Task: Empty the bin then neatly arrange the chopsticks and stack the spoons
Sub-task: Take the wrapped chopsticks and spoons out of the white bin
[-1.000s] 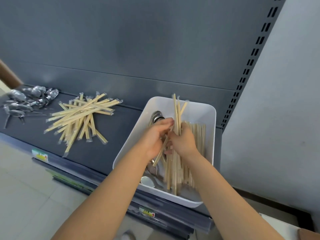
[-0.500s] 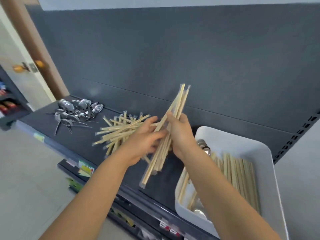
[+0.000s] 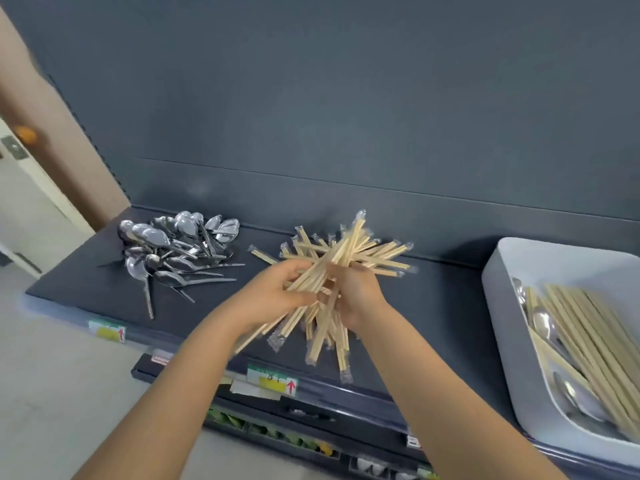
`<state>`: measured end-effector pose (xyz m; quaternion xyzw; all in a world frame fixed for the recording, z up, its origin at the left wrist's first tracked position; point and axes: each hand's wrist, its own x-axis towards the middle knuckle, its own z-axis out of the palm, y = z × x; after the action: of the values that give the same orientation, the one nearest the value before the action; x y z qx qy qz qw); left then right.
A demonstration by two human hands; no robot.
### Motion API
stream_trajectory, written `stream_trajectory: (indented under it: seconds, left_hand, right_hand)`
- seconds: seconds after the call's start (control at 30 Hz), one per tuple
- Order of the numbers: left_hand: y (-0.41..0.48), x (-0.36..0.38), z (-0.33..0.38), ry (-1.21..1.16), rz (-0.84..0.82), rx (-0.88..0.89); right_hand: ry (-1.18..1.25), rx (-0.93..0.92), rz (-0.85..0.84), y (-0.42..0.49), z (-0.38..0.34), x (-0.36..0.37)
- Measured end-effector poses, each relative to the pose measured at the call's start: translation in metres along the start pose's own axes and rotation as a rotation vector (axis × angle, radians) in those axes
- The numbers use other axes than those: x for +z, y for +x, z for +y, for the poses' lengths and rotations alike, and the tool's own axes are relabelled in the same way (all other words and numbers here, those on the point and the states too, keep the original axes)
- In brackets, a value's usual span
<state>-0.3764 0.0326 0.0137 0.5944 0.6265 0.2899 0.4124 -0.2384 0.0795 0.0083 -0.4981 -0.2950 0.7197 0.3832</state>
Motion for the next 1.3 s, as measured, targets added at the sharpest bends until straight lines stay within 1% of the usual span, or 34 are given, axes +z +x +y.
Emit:
stream_trajectory:
  seconds: [0.13, 0.2, 0.3, 0.37, 0.47, 0.53, 0.6, 0.7, 0.73, 0.8, 0.93, 1.07, 1.23, 1.3]
  left_hand:
    - [0.044, -0.016, -0.015, 0.082, -0.075, -0.01]
    - [0.068, -0.018, -0.022, 0.159, -0.077, 0.034]
    - [0.096, -0.014, -0.035, 0.193, -0.078, 0.116]
    - [0.111, -0.015, -0.04, 0.262, -0.06, 0.179]
    - [0.133, -0.023, -0.045, 0.37, -0.102, 0.277]
    - [0.147, -0.029, -0.047, 0.443, -0.133, 0.322]
    - [0.16, -0.033, -0.047, 0.561, -0.143, 0.391]
    - [0.175, -0.038, -0.045, 0.754, -0.143, 0.551]
    - [0.18, -0.041, -0.046, 0.815, -0.12, 0.602]
    - [0.186, -0.049, -0.047, 0.887, -0.07, 0.639]
    - [0.187, -0.067, -0.041, 0.868, -0.071, 0.677]
    - [0.165, -0.066, -0.022, 0.771, -0.146, 0.786]
    - [0.124, -0.025, 0.021, 0.744, -0.202, 0.961]
    - [0.105, 0.0, 0.04, 0.721, -0.213, 1.002]
  right_hand:
    - [0.026, -0.021, 0.128, 0.036, -0.001, 0.008]
    - [0.018, -0.035, 0.22, 0.057, 0.003, 0.011]
    - [0.034, -0.063, 0.321, 0.082, 0.008, 0.016]
    - [0.02, -0.133, 0.384, 0.091, 0.005, 0.018]
    - [-0.05, -0.211, 0.504, 0.099, -0.006, 0.019]
    - [-0.104, -0.242, 0.55, 0.102, -0.009, 0.02]
    - [-0.128, -0.296, 0.589, 0.103, -0.007, 0.022]
    - [-0.194, -0.341, 0.668, 0.097, 0.002, 0.03]
    - [-0.224, -0.339, 0.701, 0.093, 0.006, 0.033]
    - [-0.296, -0.334, 0.754, 0.082, 0.015, 0.04]
    - [-0.549, -0.324, 0.844, 0.063, 0.03, 0.051]
    - [-0.662, -0.234, 0.888, 0.037, 0.04, 0.056]
    - [-0.905, -0.219, 0.997, -0.024, 0.033, 0.03]
    - [-0.952, -0.235, 1.068, -0.056, 0.027, 0.008]
